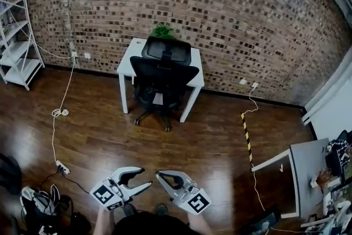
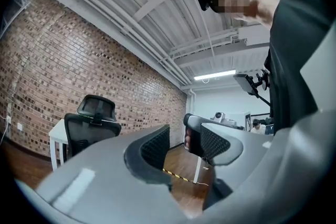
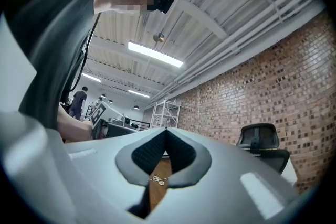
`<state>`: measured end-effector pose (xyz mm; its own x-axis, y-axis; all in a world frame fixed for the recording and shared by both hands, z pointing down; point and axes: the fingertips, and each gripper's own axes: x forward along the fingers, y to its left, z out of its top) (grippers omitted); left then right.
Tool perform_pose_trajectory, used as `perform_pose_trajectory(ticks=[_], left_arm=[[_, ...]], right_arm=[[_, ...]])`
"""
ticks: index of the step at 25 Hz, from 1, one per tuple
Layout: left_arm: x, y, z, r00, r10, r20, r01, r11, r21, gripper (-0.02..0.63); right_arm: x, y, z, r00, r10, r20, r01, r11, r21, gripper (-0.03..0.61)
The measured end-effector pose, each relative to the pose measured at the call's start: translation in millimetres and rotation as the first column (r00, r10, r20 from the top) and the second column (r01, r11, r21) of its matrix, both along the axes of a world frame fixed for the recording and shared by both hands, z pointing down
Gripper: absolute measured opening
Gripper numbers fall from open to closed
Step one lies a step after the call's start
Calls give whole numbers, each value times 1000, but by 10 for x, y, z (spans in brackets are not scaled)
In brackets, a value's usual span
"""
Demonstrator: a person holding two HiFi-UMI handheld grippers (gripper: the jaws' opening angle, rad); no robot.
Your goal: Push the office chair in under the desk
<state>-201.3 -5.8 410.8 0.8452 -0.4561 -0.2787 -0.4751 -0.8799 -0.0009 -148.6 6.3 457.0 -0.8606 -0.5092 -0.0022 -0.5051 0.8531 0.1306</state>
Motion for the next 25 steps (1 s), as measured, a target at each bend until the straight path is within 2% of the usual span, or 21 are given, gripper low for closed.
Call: perform_pose_trajectory(ticks=[5,11,12,13,15,16,18,21,22,25], left_arm=[[-71,17,-48,1000,7,-14,-7,1000,10,408],[19,-7,-55,999,36,-21,-36,999,8,419],[34,-10,-62,999,40,-18,-41,999,-17,419],[57,4,-53,999,48,-6,-48,996,-74,419],[110,58,-2,997,69,18,-64,976,-208,419],[126,79,16,997,77,22,-70,970,-232,419],[132,89,18,997,81,17,-76,976,-203,419],[105,21,-68,998,67,-9,-67,998,-16,419],[106,10,-84,998,65,-12,-65,998,6,419],[107,15,-82,998,59,-8,-59,998,0,419]], right_arm=[[-49,-4,12,1000,4,-16,-4,1000,-3,12],[-2,22,6,999,8,-37,-8,1000,-4,12],[2,20,-8,999,7,-41,-8,1000,-5,12],[4,22,-20,999,7,-45,-8,1000,-8,12],[3,39,-25,999,8,-46,-8,1000,-17,12],[-2,51,-21,999,7,-46,-8,1000,-17,12],[-18,69,-12,999,5,-48,-6,1000,-15,12],[-39,61,-29,999,-1,-51,0,1000,-13,12],[-41,57,-38,999,-3,-51,3,1000,-11,12],[-38,66,-35,999,-9,-50,8,1000,-19,12]])
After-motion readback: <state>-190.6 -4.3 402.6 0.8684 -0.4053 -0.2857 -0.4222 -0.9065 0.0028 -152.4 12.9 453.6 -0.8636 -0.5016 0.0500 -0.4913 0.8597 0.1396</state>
